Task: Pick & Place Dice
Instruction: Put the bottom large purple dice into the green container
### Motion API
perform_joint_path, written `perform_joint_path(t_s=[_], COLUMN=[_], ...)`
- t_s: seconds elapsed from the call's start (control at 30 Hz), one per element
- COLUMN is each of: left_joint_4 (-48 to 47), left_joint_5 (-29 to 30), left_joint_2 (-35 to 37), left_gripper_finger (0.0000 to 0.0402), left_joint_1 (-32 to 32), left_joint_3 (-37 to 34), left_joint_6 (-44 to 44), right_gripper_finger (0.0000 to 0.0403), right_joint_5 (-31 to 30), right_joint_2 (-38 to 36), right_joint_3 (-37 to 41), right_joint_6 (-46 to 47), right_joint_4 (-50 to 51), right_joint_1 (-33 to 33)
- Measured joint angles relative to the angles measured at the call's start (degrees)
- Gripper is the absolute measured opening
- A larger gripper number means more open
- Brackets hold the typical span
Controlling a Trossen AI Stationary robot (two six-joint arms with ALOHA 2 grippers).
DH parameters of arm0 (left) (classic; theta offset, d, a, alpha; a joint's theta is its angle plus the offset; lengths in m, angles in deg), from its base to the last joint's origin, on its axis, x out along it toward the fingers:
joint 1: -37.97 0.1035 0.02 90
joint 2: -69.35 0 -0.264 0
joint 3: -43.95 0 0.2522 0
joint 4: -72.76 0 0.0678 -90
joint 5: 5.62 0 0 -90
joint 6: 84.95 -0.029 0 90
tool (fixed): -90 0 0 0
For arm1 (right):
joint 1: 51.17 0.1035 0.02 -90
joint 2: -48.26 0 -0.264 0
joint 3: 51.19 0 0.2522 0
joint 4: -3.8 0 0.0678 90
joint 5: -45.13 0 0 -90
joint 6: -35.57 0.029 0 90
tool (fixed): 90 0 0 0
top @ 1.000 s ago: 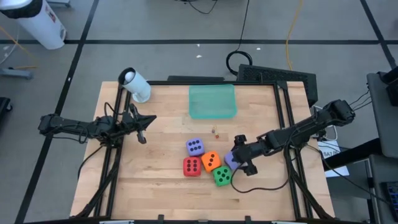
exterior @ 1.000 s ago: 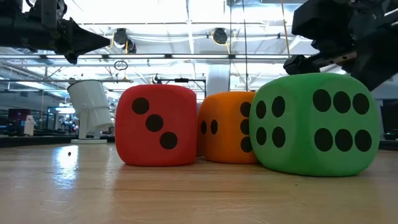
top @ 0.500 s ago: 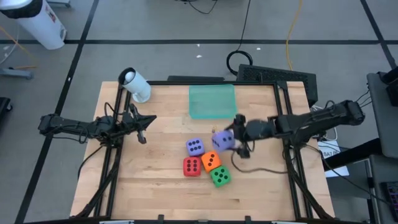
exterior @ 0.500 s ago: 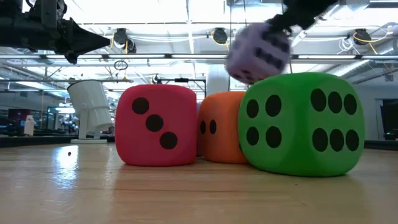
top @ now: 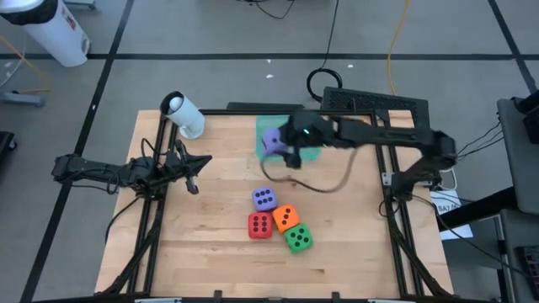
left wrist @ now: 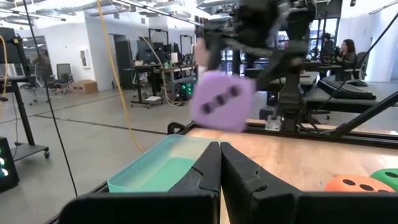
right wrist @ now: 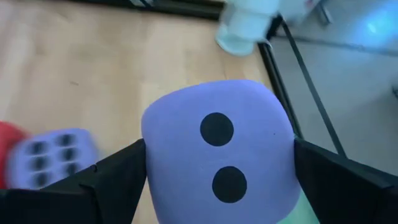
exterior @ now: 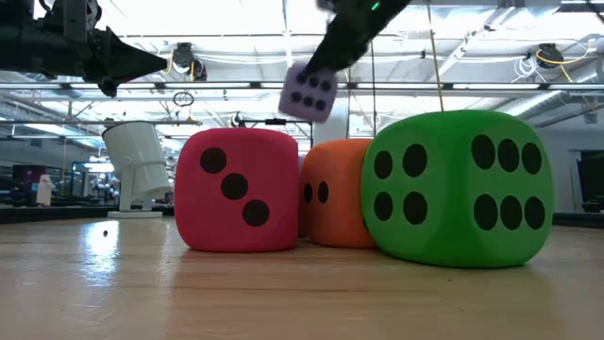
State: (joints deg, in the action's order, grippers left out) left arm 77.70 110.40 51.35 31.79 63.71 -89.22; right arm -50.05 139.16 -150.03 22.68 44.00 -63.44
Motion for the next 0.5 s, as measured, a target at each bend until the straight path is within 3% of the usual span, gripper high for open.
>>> perform_joint_path(t_s=[0.13, 0.3, 0.5], left_joint_4=[0.00, -0.01, -0.57], left_joint_5=[-0.02, -0.04, -0.04], left_joint_2=[0.00, 0.00, 0.01], left_gripper_finger=[0.0006, 0.0006, 0.0006], left_joint_1=[-0.02, 0.00, -0.01], left_joint_3=[0.00, 0.00, 0.00], left_joint_6=[0.00, -0.91, -1.38], right_gripper_finger=[0.0364, 0.0364, 0.0364], right_joint_5=[5.40, 7.14, 14.23], right_joint_2=[6.22, 11.17, 15.00], right_joint_3=[-3.14, -3.38, -3.53], right_joint_6=[-2.31, -8.72, -8.87], right_joint_4=[0.09, -2.62, -5.62], right_joint_1=[-5.55, -10.71, -15.14])
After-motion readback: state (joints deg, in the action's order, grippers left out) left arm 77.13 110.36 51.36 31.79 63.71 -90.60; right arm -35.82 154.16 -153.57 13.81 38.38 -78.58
